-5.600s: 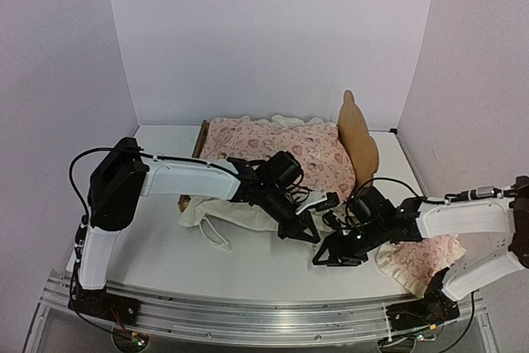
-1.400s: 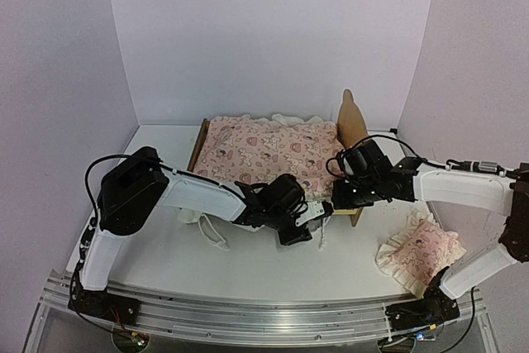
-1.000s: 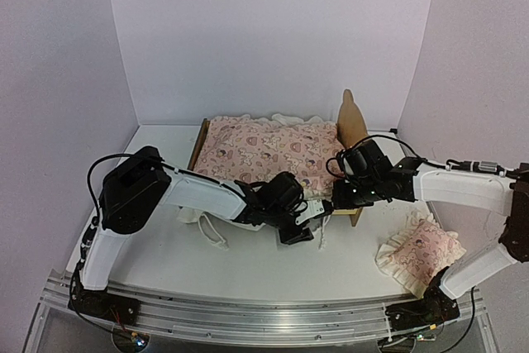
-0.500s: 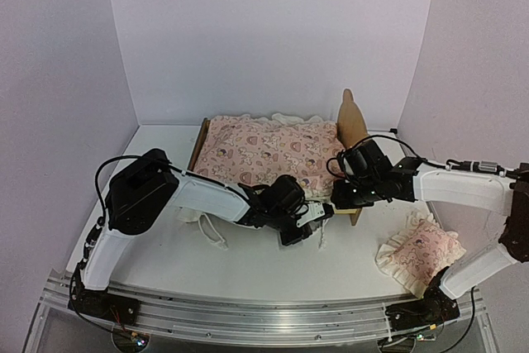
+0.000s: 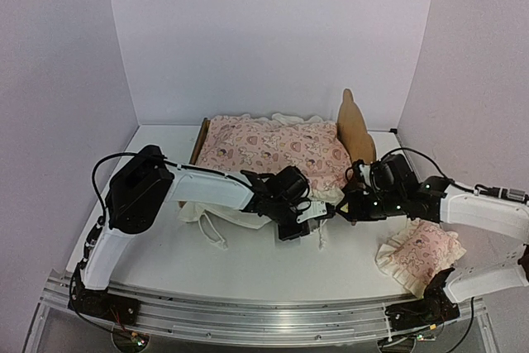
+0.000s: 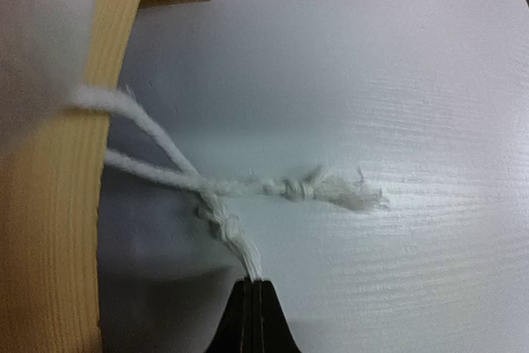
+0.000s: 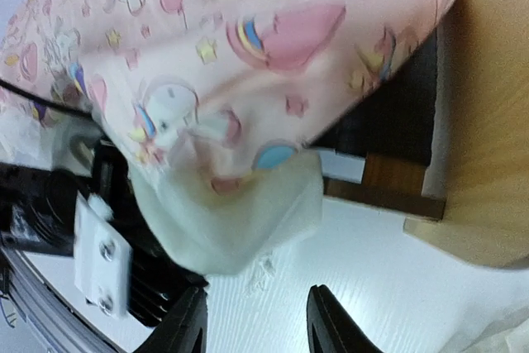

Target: Set up the pet bed

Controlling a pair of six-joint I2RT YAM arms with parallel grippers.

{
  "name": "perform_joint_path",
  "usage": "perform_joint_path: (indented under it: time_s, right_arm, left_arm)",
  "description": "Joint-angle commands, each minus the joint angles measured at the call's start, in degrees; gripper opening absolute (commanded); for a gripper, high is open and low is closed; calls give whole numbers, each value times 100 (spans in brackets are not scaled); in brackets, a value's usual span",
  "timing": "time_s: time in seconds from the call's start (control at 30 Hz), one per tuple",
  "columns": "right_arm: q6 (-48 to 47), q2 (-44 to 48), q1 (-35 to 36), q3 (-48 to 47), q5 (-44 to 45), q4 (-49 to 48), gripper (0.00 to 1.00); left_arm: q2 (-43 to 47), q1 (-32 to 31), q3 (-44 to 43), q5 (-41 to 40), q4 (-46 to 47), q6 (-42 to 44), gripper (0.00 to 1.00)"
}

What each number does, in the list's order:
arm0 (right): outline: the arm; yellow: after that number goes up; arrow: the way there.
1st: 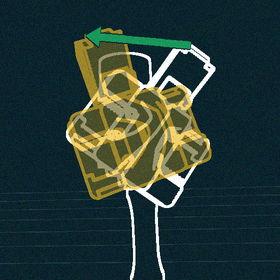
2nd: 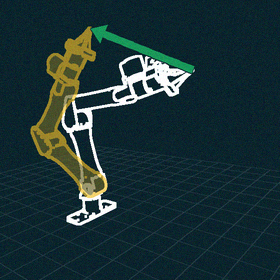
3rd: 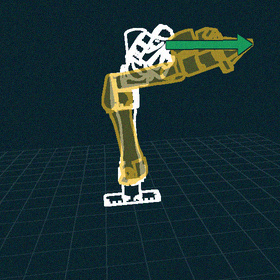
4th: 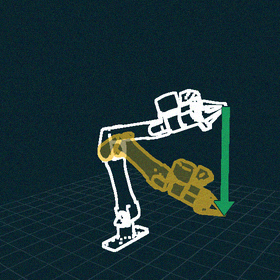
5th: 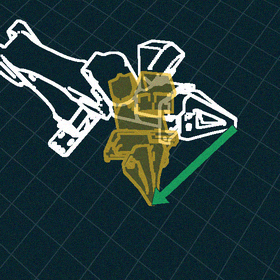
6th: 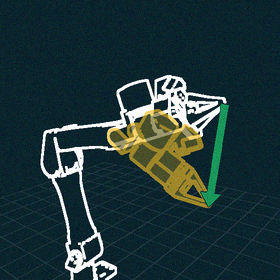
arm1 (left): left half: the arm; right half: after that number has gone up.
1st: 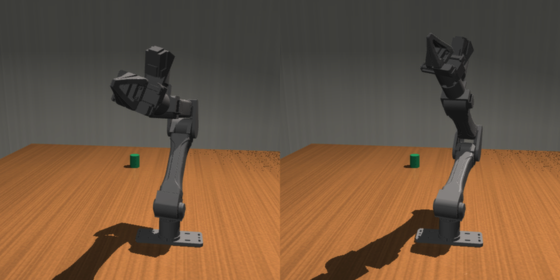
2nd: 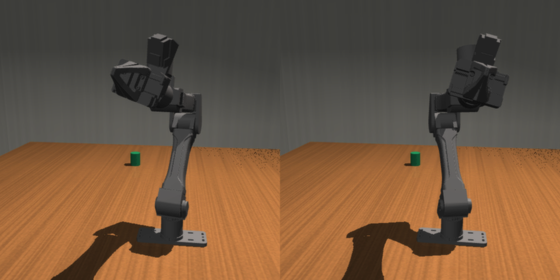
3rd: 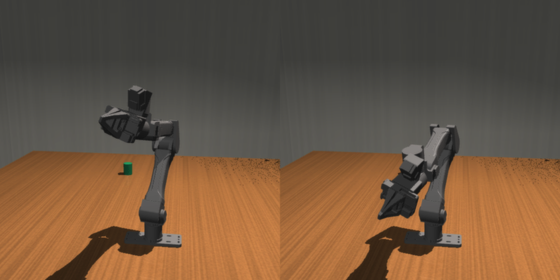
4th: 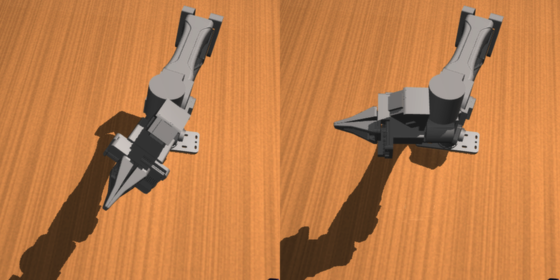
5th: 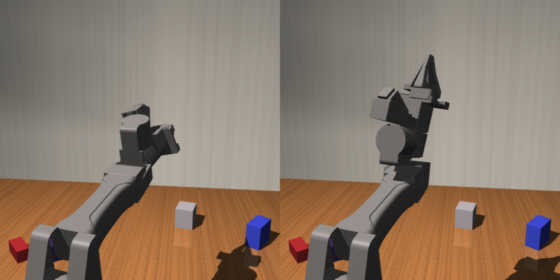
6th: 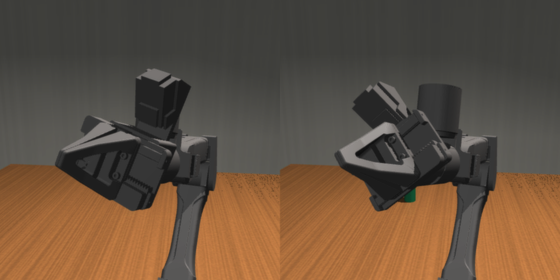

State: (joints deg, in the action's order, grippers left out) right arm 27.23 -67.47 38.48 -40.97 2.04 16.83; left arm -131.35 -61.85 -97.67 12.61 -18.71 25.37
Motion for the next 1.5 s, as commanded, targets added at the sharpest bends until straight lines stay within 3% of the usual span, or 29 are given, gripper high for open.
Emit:
perform_joint_path:
  time_s: [0.0, 0.2, 0.43, 0.57, 0.93, 1.17, 1.27, 1.4, 1.47]
  right_arm:
    - [131, 290, 143, 687, -1106, -652, 44]
    - [208, 234, 136, 1018, -1019, -915, 45]
    - [581, -381, 139, 1542, 316, -3102, 41]
    - [440, -681, 142, 1608, 499, -3976, 36]
    - [153, -1225, 143, 1422, 1317, -4396, 28]
    - [223, -1850, 142, 1059, 1258, -4682, 26]
    - [254, -1906, 144, 1058, 1352, -4777, 19]
    - [278, -1917, 144, 1083, 1417, -4787, 2]
    - [278, -1818, 142, 1143, 1317, -4786, 0]
  left_arm:
    - [222, 158, -842, 120, -111, -275, 0]
    - [305, 193, -1095, 246, -314, -349, 0]
    - [203, 191, -1054, 140, -273, -366, 0]
    - [254, 197, -1009, -1, -265, -372, 0]
    - [183, 231, -1294, -57, -192, -390, 0]
    - [154, 279, -1353, -58, -91, -384, 0]
    - [145, 289, -1275, -41, -52, -410, 0]
    - [138, 339, -1190, 3, 77, -484, 0]
    - [120, 357, -1192, 19, 174, -499, 0]
